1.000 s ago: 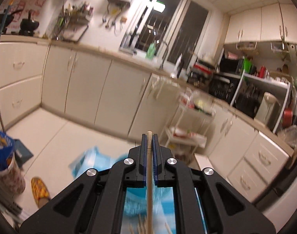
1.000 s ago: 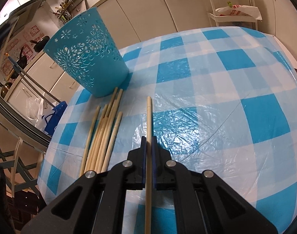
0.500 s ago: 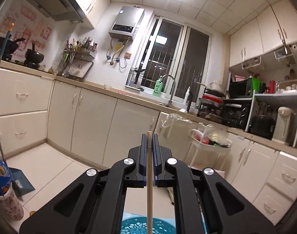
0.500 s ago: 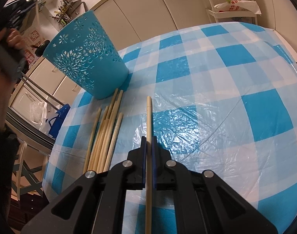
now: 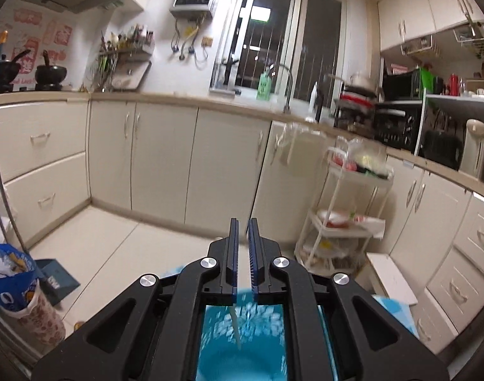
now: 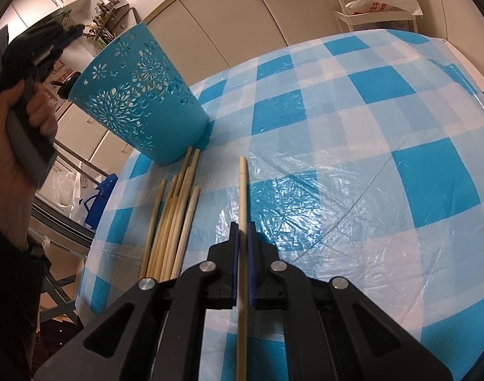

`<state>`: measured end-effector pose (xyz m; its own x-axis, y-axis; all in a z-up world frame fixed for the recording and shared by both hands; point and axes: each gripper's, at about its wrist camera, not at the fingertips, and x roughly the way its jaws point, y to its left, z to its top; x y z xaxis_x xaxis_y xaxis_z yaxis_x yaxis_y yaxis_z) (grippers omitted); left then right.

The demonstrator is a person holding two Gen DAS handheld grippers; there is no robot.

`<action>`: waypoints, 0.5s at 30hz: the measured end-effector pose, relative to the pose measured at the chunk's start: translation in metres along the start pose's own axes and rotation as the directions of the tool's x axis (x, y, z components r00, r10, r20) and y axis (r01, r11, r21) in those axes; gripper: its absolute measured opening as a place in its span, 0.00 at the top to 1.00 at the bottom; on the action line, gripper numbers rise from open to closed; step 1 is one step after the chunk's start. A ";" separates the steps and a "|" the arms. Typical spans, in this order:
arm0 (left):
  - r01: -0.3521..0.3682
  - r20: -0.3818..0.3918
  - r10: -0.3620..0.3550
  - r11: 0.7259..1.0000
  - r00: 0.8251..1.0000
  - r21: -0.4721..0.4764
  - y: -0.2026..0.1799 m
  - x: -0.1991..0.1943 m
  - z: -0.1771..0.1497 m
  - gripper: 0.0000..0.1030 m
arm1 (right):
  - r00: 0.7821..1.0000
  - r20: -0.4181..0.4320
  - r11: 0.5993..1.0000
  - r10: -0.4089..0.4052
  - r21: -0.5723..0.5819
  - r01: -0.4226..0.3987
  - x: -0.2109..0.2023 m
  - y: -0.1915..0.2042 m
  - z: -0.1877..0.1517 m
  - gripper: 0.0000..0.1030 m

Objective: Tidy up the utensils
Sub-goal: 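Lift the left gripper's chopstick over the teal cup and open it while the right gripper holds its chopstick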

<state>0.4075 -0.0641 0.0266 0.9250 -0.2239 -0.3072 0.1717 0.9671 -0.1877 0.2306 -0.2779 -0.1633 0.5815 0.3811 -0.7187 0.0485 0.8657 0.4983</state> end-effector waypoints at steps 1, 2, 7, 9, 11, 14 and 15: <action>-0.002 -0.011 0.002 1.000 1.000 -0.005 0.002 -0.002 -0.002 0.90 | 1.000 0.001 1.000 0.004 0.006 -0.004 0.000 -0.001 0.000 0.94; -0.005 -0.018 0.005 1.000 1.000 -0.014 0.005 -0.005 -0.003 0.86 | 1.000 0.006 1.000 0.012 0.012 -0.012 -0.001 -0.002 0.000 0.94; -0.014 0.002 0.015 0.998 1.000 -0.059 0.025 -0.044 -0.007 0.62 | 0.997 0.046 0.998 0.054 0.015 -0.055 -0.010 -0.003 0.001 0.94; -0.015 0.017 0.016 0.997 1.000 -0.070 0.034 -0.064 -0.010 0.55 | 0.996 0.062 0.998 0.066 0.003 -0.066 -0.014 -0.001 0.000 0.94; -0.018 0.031 0.021 0.996 0.999 -0.091 0.045 -0.087 -0.015 0.47 | 0.994 0.078 0.997 0.077 -0.007 -0.077 -0.018 0.001 0.000 0.94; -0.035 0.041 0.041 0.991 0.998 -0.126 0.063 -0.114 -0.027 0.38 | 0.991 0.094 0.995 0.100 0.001 -0.100 -0.022 0.001 -0.002 0.94; -0.041 0.037 0.046 0.990 0.998 -0.137 0.068 -0.122 -0.033 0.37 | 0.990 0.098 0.994 0.105 0.007 -0.106 -0.023 0.001 -0.002 0.94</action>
<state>0.2952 0.0253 0.0202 0.9438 -0.1742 -0.2807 0.0859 0.9499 -0.3006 0.2155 -0.2848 -0.1476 0.6601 0.4362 -0.6115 -0.0081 0.8182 0.5749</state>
